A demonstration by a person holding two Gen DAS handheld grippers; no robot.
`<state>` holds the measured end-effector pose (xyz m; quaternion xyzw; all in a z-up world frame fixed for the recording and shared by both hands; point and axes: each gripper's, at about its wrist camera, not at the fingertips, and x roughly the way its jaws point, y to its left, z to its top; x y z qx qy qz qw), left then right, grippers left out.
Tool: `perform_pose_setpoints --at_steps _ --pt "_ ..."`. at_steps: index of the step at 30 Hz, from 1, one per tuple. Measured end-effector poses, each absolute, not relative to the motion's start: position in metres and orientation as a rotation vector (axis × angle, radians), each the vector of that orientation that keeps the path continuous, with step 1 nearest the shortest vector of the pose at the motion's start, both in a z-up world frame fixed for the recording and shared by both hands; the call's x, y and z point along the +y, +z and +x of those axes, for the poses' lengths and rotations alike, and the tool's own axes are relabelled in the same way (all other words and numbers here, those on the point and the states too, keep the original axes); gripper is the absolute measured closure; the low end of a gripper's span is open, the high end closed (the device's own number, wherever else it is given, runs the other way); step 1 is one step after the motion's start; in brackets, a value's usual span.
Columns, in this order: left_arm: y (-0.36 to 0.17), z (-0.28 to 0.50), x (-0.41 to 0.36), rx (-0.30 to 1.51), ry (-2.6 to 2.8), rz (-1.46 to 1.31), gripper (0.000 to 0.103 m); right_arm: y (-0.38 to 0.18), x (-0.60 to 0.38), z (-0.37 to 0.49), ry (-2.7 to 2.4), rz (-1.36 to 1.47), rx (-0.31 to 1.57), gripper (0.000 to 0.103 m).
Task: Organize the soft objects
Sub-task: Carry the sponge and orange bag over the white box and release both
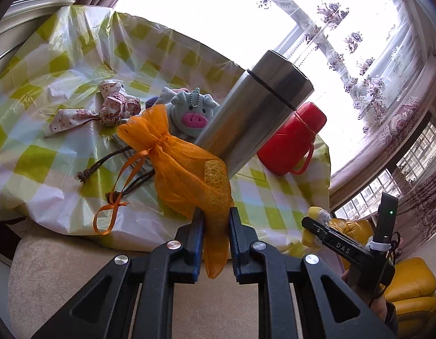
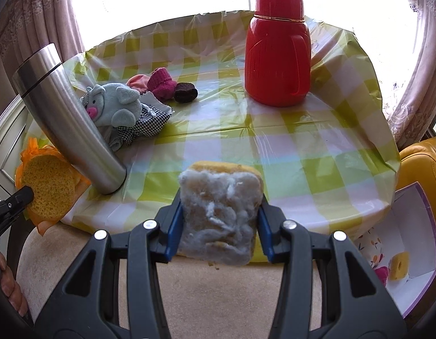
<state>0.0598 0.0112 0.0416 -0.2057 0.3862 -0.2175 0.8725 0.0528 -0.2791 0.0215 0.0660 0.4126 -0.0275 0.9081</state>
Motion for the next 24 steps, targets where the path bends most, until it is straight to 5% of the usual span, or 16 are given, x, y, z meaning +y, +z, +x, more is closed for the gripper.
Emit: perform_pose_setpoints --at_steps 24 --pt "0.052 0.038 -0.122 0.889 -0.719 -0.269 0.086 0.005 -0.381 0.001 -0.222 0.203 0.885 0.053"
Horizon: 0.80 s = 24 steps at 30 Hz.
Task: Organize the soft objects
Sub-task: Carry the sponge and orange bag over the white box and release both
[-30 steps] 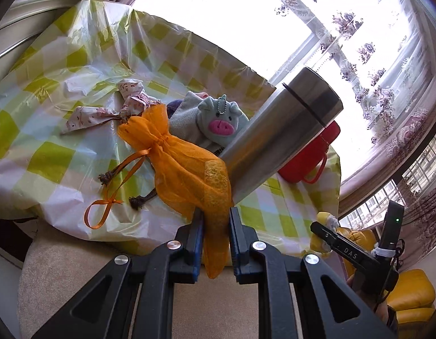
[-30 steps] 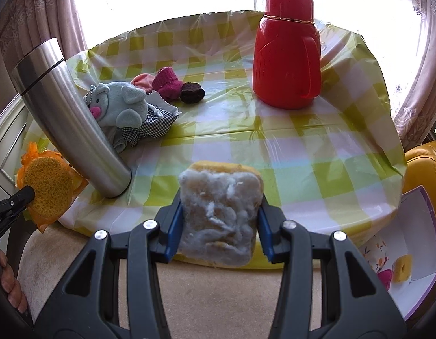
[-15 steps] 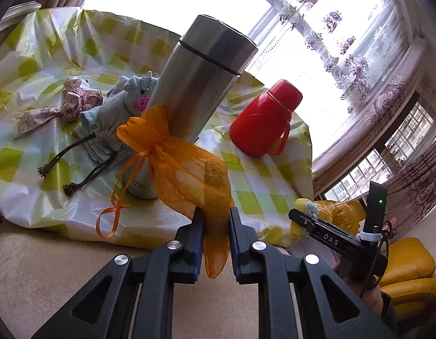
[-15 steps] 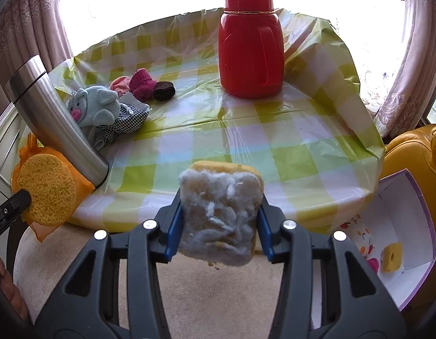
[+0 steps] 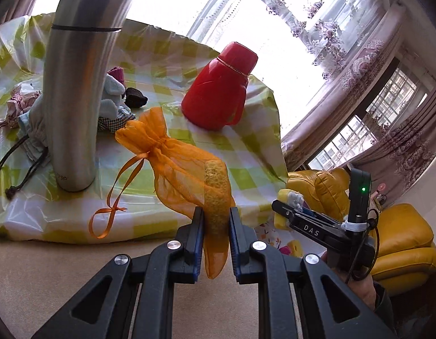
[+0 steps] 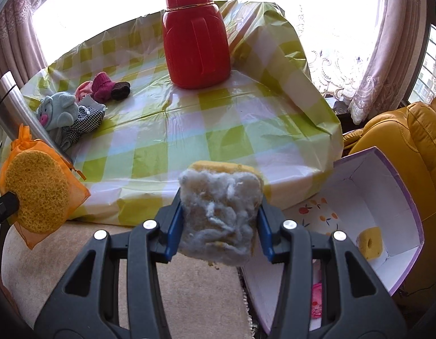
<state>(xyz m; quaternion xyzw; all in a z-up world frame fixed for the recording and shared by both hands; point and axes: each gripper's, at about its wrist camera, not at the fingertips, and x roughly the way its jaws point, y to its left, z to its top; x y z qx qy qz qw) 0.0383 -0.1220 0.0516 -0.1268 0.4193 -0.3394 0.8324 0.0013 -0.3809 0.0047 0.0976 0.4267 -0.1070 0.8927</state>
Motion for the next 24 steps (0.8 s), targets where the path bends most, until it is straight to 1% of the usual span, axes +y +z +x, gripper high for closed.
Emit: perform_pose_setpoints --at_steps 14,21,22,24 --pt "0.055 0.014 -0.229 0.953 -0.943 -0.135 0.086 -0.006 -0.471 -0.043 -0.42 0.272 0.901 0.052" --pt "0.052 0.0 -0.27 0.989 -1.03 -0.081 0.086 -0.004 -0.499 -0.059 -0.485 0.3 0.89 0.05" --pt "0.052 -0.002 -0.275 0.992 -1.044 -0.074 0.086 -0.004 -0.502 -0.06 -0.485 0.308 0.889 0.049" --pt "0.05 -0.005 -0.285 1.004 -1.073 -0.068 0.085 -0.002 -0.506 -0.062 -0.476 0.322 0.88 0.041"
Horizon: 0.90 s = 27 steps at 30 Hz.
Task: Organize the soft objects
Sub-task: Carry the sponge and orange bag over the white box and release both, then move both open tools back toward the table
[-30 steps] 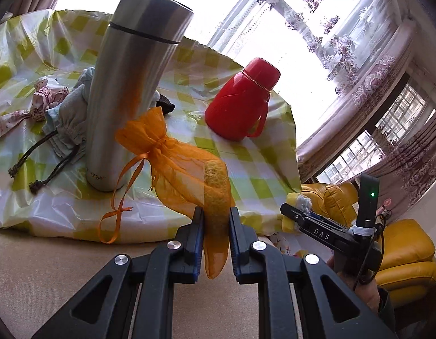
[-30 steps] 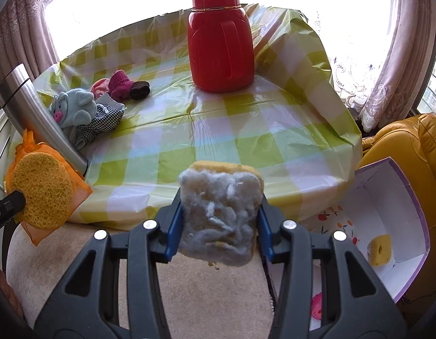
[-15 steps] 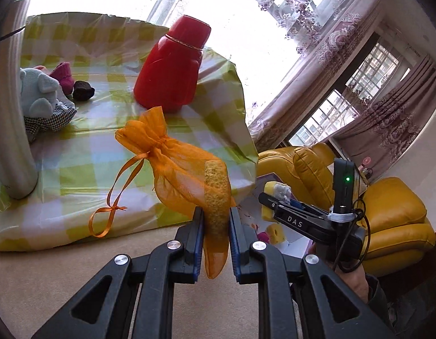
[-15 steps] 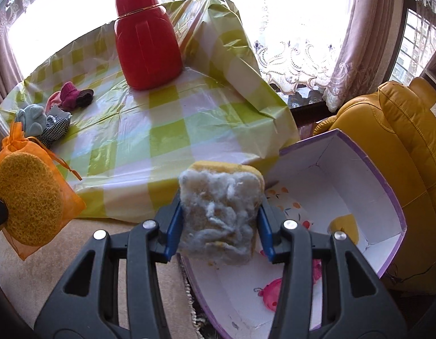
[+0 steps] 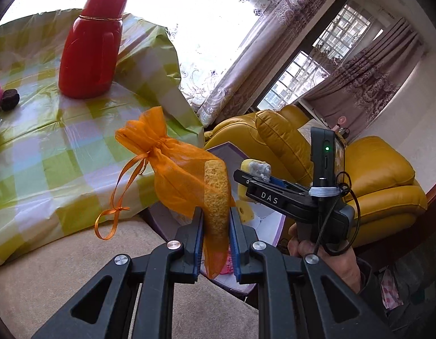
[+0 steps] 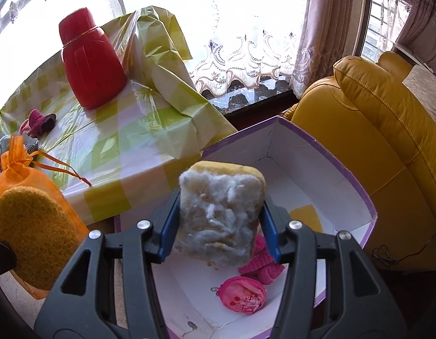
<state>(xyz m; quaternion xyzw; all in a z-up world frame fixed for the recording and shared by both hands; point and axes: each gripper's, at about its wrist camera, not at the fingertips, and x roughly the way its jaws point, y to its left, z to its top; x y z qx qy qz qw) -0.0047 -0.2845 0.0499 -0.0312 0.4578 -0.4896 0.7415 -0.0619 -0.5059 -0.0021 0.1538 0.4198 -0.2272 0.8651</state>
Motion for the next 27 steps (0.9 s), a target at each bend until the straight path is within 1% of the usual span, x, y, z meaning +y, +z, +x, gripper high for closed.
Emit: perform_pose_setpoints --at_steps 1,2,3,4,5,6,10,13,19,23,27 --pt "0.048 -0.004 -0.289 1.017 -1.083 -0.071 0.084 -0.002 -0.507 -0.062 -0.474 0.321 0.879 0.03" --pt "0.045 -0.002 -0.294 1.04 -1.096 -0.07 0.078 -0.002 -0.506 -0.064 -0.478 0.319 0.881 0.02" --pt "0.042 -0.001 -0.299 1.061 -1.106 -0.068 0.064 -0.001 -0.505 -0.066 -0.484 0.318 0.877 0.019" --pt "0.04 -0.001 -0.303 1.07 -1.113 -0.066 0.057 -0.001 -0.505 -0.068 -0.488 0.321 0.868 0.018" --pt "0.037 0.0 -0.306 1.076 -1.114 -0.064 0.045 -0.002 -0.504 -0.069 -0.489 0.328 0.868 0.018" --pt "0.035 0.0 -0.308 1.084 -1.111 -0.062 0.044 -0.004 -0.503 -0.069 -0.487 0.338 0.877 0.018" --pt "0.024 0.008 -0.31 1.131 -1.087 -0.07 0.044 -0.007 -0.493 -0.066 -0.462 0.369 0.9 0.018" --pt "0.017 0.019 -0.301 1.172 -1.036 -0.115 0.043 -0.003 -0.48 -0.063 -0.447 0.325 0.917 0.018" --pt "0.022 0.029 -0.266 1.117 -0.933 -0.159 0.043 0.005 -0.463 -0.061 -0.406 0.339 0.92 0.017" --pt "0.016 0.039 -0.238 1.124 -0.867 -0.22 0.043 0.008 -0.452 -0.061 -0.408 0.331 0.928 0.016" --pt "0.02 0.037 -0.215 1.091 -0.849 -0.253 0.043 0.015 -0.442 -0.06 -0.408 0.307 0.929 0.016"
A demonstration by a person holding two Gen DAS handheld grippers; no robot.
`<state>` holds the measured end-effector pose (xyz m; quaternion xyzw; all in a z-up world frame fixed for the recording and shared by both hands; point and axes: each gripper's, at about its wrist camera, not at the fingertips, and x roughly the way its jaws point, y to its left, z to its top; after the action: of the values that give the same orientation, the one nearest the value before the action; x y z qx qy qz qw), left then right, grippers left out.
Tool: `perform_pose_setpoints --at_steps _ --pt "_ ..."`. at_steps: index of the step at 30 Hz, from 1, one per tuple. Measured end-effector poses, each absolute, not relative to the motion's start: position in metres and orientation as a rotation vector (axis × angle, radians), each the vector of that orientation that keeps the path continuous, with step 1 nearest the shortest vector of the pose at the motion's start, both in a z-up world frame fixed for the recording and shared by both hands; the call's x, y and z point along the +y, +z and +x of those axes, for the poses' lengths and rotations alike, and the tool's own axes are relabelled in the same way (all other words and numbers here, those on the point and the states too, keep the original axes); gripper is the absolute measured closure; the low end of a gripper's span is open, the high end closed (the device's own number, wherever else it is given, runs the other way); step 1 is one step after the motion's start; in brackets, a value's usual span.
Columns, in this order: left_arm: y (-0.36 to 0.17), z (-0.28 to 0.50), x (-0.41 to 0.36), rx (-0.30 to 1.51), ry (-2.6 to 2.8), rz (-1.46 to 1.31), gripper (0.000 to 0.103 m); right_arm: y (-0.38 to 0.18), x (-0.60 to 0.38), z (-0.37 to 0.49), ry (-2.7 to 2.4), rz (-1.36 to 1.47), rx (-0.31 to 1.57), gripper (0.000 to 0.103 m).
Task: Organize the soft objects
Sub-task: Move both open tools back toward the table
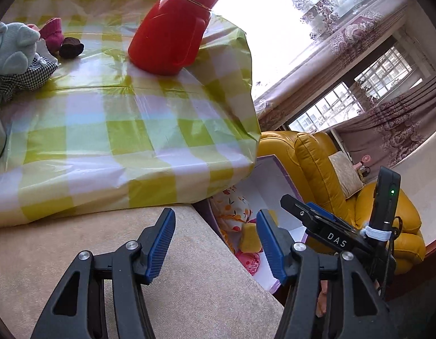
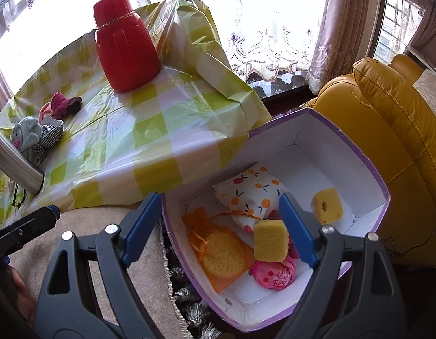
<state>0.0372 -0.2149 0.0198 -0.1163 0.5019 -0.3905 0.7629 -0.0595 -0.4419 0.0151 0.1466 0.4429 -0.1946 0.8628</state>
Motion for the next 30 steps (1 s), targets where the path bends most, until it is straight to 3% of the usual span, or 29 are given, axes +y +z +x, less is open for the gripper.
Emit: perform_pose_setpoints --at_steps 12,30 --pt "0.042 0.023 -0.147 0.963 -0.746 -0.31 0.043 0.01 -0.416 -0.059 -0.36 0.286 0.93 0.015" --pt "0.03 0.044 -0.058 0.974 -0.321 -0.245 0.042 0.007 -0.354 -0.03 -0.193 0.072 0.865 0.014"
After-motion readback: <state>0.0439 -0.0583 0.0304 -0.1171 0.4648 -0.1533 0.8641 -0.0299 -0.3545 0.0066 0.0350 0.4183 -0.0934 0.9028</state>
